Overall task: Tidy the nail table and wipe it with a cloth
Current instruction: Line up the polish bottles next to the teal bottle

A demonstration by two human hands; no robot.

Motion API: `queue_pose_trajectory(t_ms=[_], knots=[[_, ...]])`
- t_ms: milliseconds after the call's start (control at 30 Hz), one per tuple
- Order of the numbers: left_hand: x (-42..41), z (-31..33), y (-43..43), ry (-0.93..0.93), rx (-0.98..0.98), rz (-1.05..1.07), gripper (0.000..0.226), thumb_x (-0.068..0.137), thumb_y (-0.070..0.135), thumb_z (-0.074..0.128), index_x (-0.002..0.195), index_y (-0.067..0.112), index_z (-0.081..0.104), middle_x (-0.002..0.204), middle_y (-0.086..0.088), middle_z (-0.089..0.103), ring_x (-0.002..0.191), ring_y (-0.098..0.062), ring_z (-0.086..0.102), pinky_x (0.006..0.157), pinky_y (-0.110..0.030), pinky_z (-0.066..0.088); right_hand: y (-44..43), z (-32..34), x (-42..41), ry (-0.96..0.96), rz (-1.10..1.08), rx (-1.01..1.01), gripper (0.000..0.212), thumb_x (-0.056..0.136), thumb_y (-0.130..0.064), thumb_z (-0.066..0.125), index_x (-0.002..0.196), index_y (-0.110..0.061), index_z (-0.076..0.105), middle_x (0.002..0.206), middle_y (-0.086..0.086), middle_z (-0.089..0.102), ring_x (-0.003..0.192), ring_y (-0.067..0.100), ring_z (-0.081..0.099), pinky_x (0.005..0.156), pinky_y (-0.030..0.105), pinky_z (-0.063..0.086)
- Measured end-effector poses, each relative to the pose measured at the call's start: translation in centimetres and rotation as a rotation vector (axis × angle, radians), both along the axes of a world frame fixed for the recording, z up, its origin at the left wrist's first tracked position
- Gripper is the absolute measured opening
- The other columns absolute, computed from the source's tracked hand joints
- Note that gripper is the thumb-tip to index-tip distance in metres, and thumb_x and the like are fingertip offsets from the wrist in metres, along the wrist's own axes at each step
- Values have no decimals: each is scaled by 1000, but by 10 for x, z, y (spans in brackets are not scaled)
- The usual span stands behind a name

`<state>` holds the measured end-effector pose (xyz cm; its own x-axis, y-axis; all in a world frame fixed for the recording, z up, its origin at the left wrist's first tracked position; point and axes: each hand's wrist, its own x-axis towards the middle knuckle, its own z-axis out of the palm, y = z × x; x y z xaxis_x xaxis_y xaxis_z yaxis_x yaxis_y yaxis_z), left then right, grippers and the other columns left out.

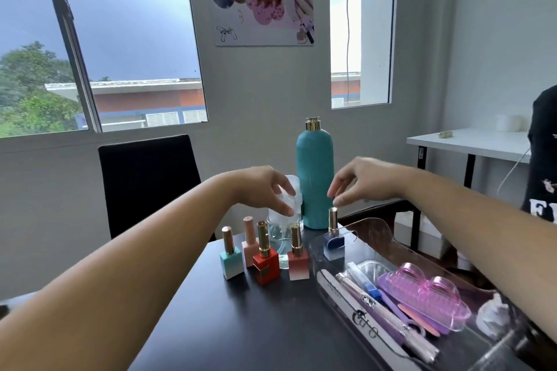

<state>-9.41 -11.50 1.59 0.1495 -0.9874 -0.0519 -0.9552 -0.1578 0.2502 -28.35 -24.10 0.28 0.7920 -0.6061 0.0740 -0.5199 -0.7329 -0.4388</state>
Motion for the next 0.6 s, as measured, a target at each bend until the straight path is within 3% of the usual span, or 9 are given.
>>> queue_pose_trajectory(t_ms=[133,267,367,500,600], knots=[[0,-5,-4,-39,-83,11,41,78,32,73,118,27,62,120,1,62,97,-14,55,83,-25,39,11,-13,9,61,53,-79,16,74,-17,78,88,-21,75,86,-6,73,79,7,66,79,24,53],[8,-9,-8,-59,-136,56,42,80,30,71,120,22,62,122,-1,61,105,-17,56,86,-26,40,7,-15,16,45,55,-152,10,72,-13,78,77,-21,74,77,-6,71,69,5,62,71,19,51],[20,-10,-11,-54,-169,108,44,79,29,73,120,17,62,123,-2,61,106,-20,57,83,-26,48,-2,-16,21,38,27,-191,10,72,-12,79,74,-20,73,69,-11,66,65,3,60,63,13,44],[36,-12,-13,-15,-195,184,45,76,27,76,118,13,65,117,-6,64,98,-21,62,71,-23,54,-17,-23,25,-16,-39,-241,8,73,-11,78,80,-15,74,77,-2,69,76,12,62,72,21,50],[44,-17,-18,-31,-244,226,46,75,29,77,116,11,65,117,-6,65,101,-21,61,78,-23,48,-27,-26,27,-54,-91,-236,10,73,-11,79,81,-14,74,82,1,70,80,15,64,74,24,52]])
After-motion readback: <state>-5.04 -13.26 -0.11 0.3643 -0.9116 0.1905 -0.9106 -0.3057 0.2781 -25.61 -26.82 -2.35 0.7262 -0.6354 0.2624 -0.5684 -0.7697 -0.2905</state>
